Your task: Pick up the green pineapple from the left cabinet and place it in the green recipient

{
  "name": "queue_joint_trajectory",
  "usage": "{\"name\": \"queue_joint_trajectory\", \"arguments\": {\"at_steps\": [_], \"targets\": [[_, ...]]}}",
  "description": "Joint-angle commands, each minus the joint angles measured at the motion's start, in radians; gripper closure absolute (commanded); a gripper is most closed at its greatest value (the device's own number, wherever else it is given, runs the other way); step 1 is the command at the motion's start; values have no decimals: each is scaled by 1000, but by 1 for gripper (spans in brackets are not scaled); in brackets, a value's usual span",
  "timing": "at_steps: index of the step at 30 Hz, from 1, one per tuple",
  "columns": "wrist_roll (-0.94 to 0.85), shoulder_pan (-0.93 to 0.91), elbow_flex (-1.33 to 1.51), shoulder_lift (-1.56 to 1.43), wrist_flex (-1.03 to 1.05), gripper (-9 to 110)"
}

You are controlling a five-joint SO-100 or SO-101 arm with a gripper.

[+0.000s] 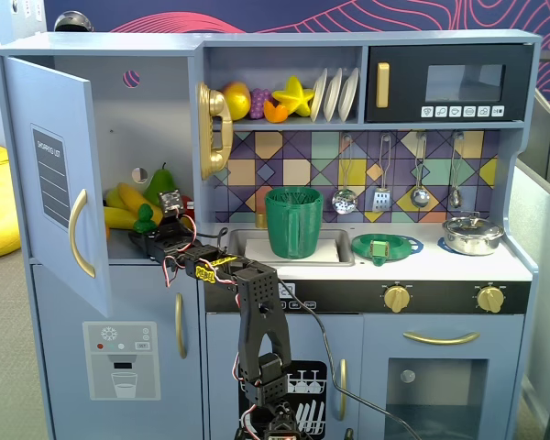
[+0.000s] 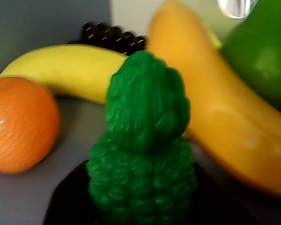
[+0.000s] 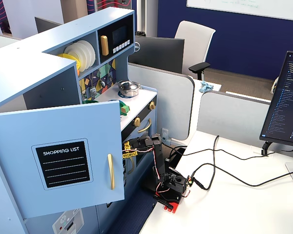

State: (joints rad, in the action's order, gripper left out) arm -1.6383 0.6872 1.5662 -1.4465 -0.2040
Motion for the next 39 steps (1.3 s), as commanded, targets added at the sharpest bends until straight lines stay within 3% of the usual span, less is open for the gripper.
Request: {"name": "queue_joint_trajectory", "arguments": {"at_steps": [1,13,19,29,39], "targets": [[-91,41,-17,-137,34,101],[-322,140,354,-894,382,102],[-319,-5,333,-1077,571,102],[-209,-476,11,-1002,738,102],[-77,-690,-175,-607,566,102]]}}
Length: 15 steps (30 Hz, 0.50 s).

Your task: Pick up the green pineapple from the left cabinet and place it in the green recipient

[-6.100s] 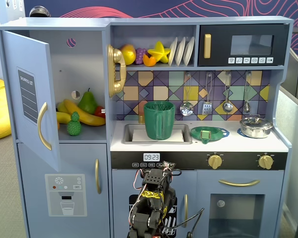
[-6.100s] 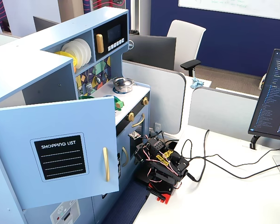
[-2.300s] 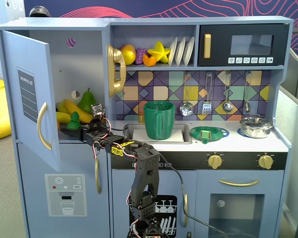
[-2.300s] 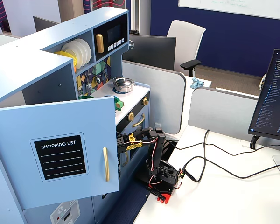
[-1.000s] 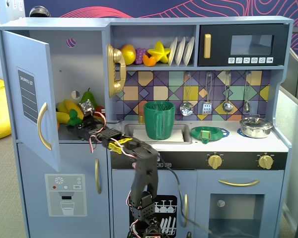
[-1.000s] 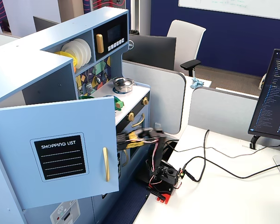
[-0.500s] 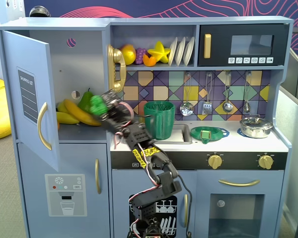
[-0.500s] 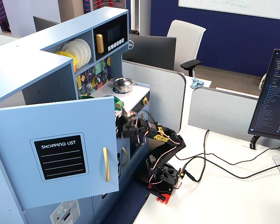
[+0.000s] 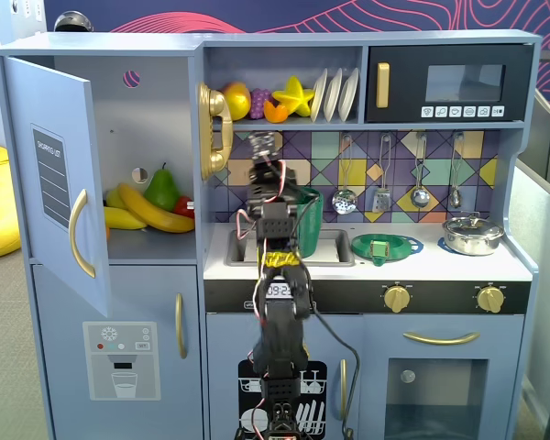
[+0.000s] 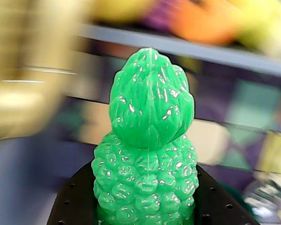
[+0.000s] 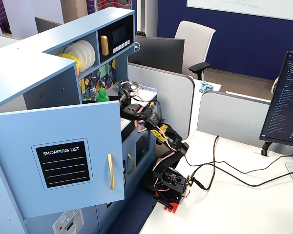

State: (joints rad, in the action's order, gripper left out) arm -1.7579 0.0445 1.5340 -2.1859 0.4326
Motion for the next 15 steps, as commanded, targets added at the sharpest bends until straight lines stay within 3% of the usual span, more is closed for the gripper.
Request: {"name": "queue_joint_trajectory", "arguments": {"at_steps": [1,15], "targets": [[51,-52,-178,184,-80,102],[48,-98,-374,518,-130,100]]}}
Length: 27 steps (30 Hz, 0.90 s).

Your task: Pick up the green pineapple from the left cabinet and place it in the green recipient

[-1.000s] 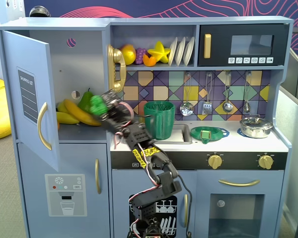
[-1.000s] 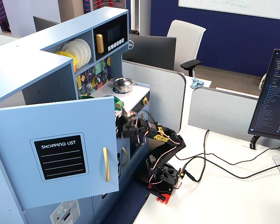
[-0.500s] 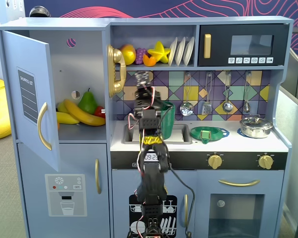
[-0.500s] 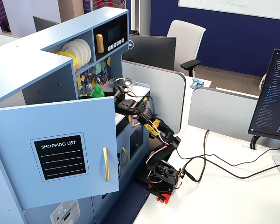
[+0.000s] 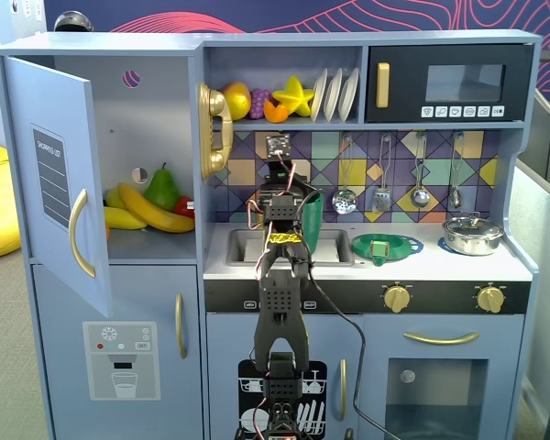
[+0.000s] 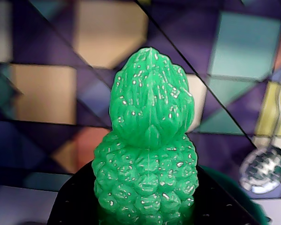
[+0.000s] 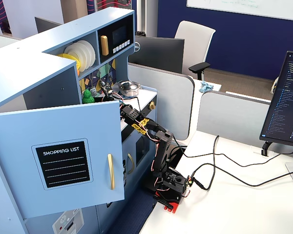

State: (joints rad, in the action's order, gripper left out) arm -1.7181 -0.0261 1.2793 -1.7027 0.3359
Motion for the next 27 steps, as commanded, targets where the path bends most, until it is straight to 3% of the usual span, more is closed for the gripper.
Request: {"name": "queue_joint_trajectory", "arguments": {"at_steps": [1,5,9,19,27], "targets": [[15,-34,-138,54,-29,98],[74,-43,-163,77,-23,82],[118,-44,-158,67,-21,74],[121,-52,-60,-57,-26,73],[83,-6,293,-525,104,75]]}}
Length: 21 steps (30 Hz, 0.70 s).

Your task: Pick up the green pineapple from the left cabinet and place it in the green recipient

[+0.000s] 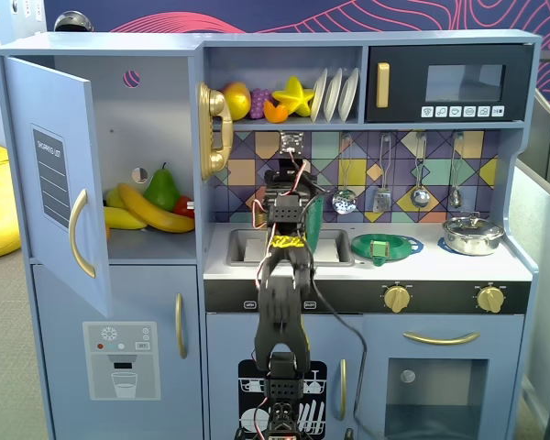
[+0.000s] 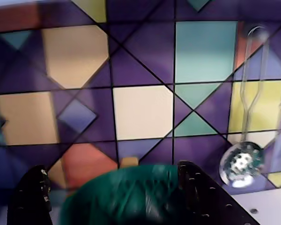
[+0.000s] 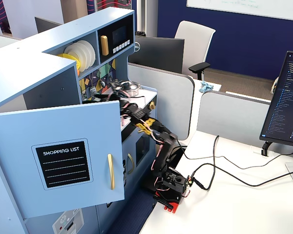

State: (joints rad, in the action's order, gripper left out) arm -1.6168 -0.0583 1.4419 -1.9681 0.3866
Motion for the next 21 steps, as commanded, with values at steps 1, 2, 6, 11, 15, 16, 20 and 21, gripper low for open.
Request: {"name": "queue_joint_trajectory", "arguments": {"at_steps": [1,2,6,11,15,16,20,21], "targets": [[-14,26,196,-331,83,75],[-9,26,265,-399,115,75],[11,23,537,-640,241,75],[81,8,833,-851,383,76],[83,2,1063,-986,453,78],[83,0,1118,-1015,457,78],[117,-23,1307,-1080,489,79],[117,-31,1347,-1091,502,79]]}}
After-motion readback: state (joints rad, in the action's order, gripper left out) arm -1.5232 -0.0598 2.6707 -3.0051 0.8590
